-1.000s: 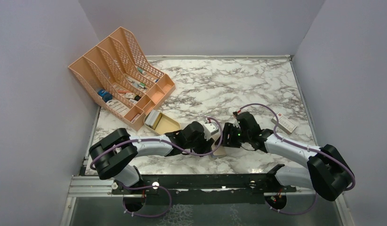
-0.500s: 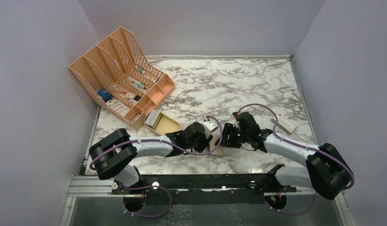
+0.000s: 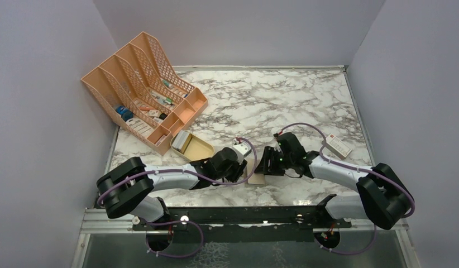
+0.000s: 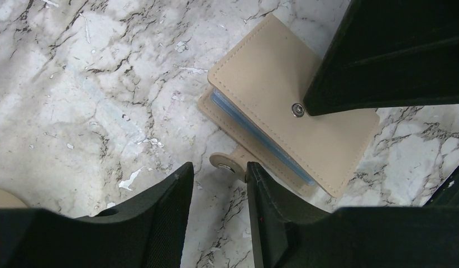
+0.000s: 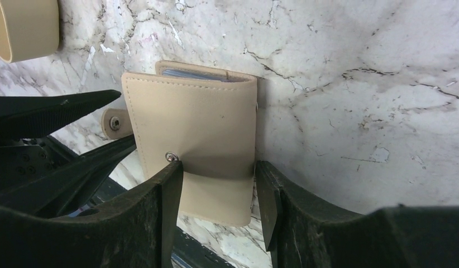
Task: Put the credit cards into the card holder
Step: Close the card holder at the center of the board.
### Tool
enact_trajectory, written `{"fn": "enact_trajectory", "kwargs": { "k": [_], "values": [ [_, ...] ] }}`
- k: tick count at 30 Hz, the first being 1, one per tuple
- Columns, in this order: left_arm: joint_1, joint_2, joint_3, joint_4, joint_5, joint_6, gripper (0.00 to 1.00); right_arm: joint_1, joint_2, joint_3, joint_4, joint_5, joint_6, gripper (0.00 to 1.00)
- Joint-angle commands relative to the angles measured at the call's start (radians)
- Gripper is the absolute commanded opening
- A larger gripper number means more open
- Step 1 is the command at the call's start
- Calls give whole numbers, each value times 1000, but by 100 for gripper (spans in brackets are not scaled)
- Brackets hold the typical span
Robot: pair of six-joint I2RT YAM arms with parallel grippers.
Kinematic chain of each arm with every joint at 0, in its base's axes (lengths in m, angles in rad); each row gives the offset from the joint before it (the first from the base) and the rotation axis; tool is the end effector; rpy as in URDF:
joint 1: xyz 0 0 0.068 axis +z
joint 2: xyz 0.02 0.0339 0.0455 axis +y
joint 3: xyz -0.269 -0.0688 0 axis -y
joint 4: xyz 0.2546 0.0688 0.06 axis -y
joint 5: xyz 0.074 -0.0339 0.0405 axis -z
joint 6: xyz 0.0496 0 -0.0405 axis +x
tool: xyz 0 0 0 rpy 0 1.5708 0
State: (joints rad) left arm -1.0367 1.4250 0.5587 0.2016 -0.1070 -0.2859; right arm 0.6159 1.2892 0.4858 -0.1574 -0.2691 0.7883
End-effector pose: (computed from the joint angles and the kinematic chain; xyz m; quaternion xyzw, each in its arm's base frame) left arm 0.1515 -0.2457 0.1485 0.3074 0.8439 -0.2305 0.3745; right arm 0.1842 0.1465 0.1305 0.0412 0.9452 0.2899 0.1446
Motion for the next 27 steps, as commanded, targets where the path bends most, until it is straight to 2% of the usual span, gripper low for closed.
{"fn": "enact_trajectory", "kwargs": {
  "k": [1, 12, 19, 27],
  "values": [
    [-8, -37, -7, 35, -1, -30, 42, 9, 21, 26, -50, 83, -24, 52],
    [-8, -53, -6, 47, 48, -50, 42, 43, 109, 78, -94, 148, -41, 52],
    [-8, -114, -35, 92, 83, -124, 42, 65, 141, 78, -132, 234, -62, 51],
    [9, -212, -64, 41, -11, -261, 45, 94, 161, 55, -137, 272, -61, 50]
  ]
}}
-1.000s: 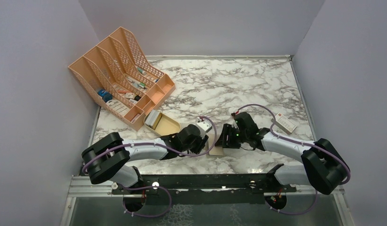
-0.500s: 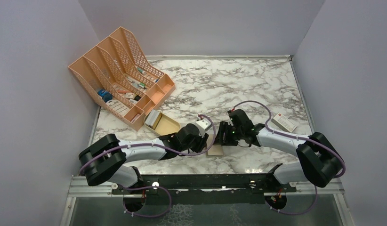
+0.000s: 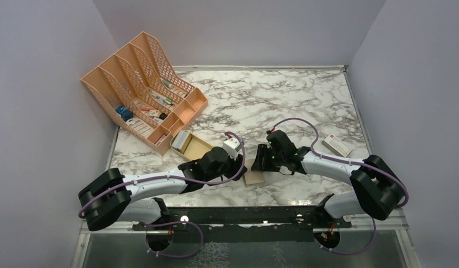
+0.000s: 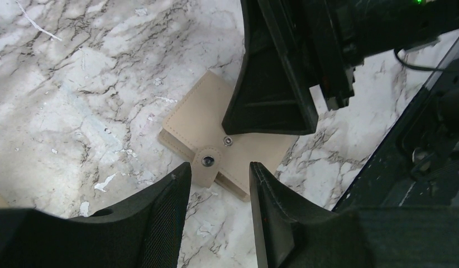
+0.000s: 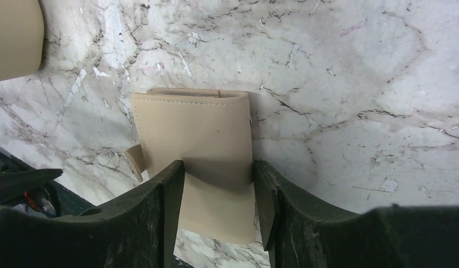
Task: Put the credit cards into the card holder
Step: Close the card holder at the center of the board.
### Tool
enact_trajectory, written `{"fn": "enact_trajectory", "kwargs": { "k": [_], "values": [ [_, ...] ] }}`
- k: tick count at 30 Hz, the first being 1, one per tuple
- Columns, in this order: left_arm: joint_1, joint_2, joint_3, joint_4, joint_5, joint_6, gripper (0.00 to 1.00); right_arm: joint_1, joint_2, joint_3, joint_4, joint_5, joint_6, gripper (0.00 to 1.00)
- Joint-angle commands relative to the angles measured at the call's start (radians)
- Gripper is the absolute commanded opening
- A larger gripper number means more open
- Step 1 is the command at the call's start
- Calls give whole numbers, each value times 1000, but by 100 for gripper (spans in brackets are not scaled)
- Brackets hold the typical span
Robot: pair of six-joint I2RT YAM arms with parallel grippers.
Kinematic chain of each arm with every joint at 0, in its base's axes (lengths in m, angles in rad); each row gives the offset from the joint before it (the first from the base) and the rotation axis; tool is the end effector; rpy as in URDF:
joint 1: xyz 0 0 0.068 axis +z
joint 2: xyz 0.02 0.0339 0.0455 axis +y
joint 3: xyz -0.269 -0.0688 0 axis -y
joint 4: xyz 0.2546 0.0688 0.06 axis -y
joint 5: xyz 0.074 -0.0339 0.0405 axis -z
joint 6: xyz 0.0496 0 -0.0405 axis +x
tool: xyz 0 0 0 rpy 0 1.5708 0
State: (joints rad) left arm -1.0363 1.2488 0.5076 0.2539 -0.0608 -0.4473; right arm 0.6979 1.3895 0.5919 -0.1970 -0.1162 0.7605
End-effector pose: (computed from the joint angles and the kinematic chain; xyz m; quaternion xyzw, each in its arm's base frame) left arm 0.1413 -0.2328 0.1832 0.2336 0.8241 -0.3290 0.3976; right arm 0.1951 0.1711 0.1344 0.0135 0.9572 0.2305 0.1744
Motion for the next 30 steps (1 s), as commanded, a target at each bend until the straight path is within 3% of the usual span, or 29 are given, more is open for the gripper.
{"fn": "enact_trajectory", "kwargs": {
  "k": [1, 6, 12, 30],
  "values": [
    [12, -31, -8, -28, -66, -110, 45, 13, 62, -54, -94, 120, -32, 50],
    [43, 40, 44, -110, -42, -162, 40, 24, 56, -56, -94, 134, -32, 50],
    [69, 75, 36, -57, -3, -201, 36, 37, 38, -43, -103, 144, -34, 49],
    [122, 291, 146, -57, 45, -156, 28, 45, -31, -24, -113, 113, -37, 48]
  ]
}}
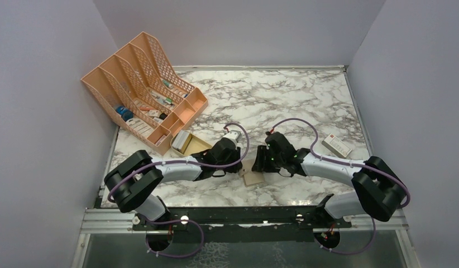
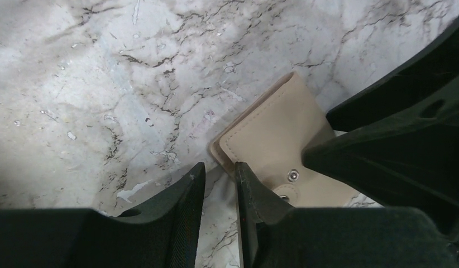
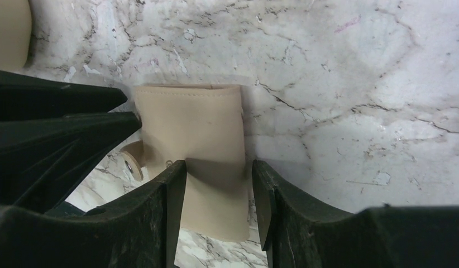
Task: Put the credit cards into the card holder
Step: Close the card holder at the center of the board.
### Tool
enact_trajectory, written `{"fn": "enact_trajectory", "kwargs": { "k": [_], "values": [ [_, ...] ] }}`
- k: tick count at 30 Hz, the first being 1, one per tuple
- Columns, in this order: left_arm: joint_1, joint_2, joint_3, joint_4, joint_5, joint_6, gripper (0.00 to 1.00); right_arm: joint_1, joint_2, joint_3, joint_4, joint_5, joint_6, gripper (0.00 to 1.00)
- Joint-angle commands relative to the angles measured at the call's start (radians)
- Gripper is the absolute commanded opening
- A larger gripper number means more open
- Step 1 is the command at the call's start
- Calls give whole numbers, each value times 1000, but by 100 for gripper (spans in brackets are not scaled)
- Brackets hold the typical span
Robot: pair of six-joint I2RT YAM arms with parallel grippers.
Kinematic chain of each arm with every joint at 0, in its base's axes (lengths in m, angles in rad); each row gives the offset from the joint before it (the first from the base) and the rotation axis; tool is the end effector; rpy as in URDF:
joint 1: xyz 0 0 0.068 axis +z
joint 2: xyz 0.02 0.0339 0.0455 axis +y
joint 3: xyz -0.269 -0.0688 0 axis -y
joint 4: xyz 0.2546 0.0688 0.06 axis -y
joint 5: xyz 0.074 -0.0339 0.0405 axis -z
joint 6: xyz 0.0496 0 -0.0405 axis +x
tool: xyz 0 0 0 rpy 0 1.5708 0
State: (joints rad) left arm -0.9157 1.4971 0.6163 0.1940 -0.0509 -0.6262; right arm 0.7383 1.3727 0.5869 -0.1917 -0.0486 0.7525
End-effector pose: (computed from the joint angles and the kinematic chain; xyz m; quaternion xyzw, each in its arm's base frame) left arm 0.1872 -0.2396 0.1453 0.1196 0.8957 -0.2815 0.3227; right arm 0.1896 0.1758 0.1371 -0.0003 0.9561 0.2153 0.1990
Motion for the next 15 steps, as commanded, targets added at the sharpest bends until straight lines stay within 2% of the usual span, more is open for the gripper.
{"fn": "enact_trajectory", "kwargs": {
  "k": [1, 10, 15],
  "values": [
    [1, 55, 40, -1, 42, 23, 28, 4, -26, -11, -127, 46, -28, 48],
    [2, 54, 23, -3, 37, 28, 27, 4, -150, 26, -155, -3, -22, 48],
    [2, 58, 19, 3, 43, 26, 27, 3, -173, -4, -39, -98, 13, 38]
  ]
}}
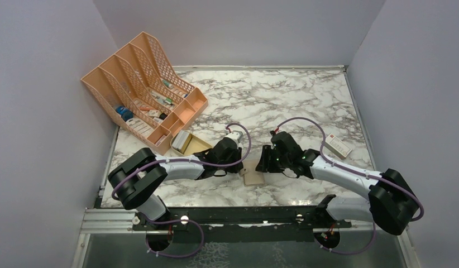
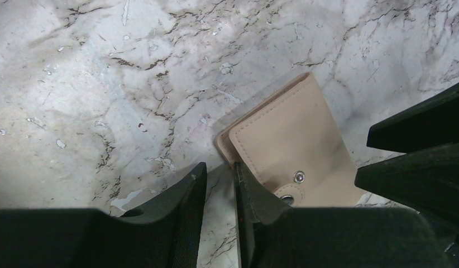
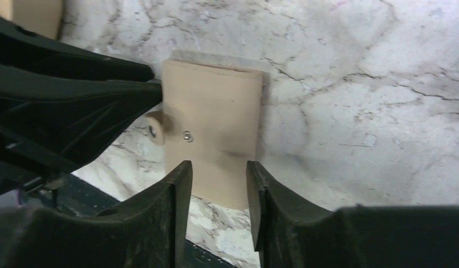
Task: Put the credit cards into the card holder
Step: Close the card holder at the center of the board.
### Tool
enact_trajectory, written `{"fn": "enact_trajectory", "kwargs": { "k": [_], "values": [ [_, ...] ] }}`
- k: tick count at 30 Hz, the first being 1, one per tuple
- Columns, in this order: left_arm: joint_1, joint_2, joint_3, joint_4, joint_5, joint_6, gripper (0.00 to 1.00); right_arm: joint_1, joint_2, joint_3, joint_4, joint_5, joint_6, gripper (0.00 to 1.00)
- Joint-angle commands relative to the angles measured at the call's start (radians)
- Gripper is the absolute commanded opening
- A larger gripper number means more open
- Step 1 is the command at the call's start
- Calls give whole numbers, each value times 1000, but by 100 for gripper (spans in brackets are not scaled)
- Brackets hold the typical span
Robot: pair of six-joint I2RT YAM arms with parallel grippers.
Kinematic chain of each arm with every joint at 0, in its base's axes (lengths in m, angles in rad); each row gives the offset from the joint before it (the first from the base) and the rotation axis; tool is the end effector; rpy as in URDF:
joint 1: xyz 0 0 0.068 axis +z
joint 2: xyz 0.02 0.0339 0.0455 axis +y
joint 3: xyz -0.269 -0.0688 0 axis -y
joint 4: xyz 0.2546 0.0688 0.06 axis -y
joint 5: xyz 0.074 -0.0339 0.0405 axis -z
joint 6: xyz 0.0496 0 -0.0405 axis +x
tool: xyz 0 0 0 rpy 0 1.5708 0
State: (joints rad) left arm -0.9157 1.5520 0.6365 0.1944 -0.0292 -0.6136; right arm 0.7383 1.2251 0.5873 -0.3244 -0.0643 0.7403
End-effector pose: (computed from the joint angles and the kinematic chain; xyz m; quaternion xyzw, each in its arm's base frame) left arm 0.1903 -0.2453 0.1356 0.1311 0.9015 -0.2757 0.3066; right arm 0.1752 0.1637 0.1619 -0.0087 0.9536 0.2244 0.2006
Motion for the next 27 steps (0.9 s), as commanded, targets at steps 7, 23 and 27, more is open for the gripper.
{"fn": "enact_trajectory", "kwargs": {
  "k": [7, 23, 27],
  "values": [
    [3, -14, -7, 4, 29, 5, 27, 4, 30, -46, 277, -190, 105, 34],
    [2, -16, -21, 31, 53, -1, 28, 4, 153, -32, 333, -199, 100, 31],
    [3, -16, -25, 38, 59, -3, 28, 3, 161, -31, 343, -207, 97, 27]
  ]
}}
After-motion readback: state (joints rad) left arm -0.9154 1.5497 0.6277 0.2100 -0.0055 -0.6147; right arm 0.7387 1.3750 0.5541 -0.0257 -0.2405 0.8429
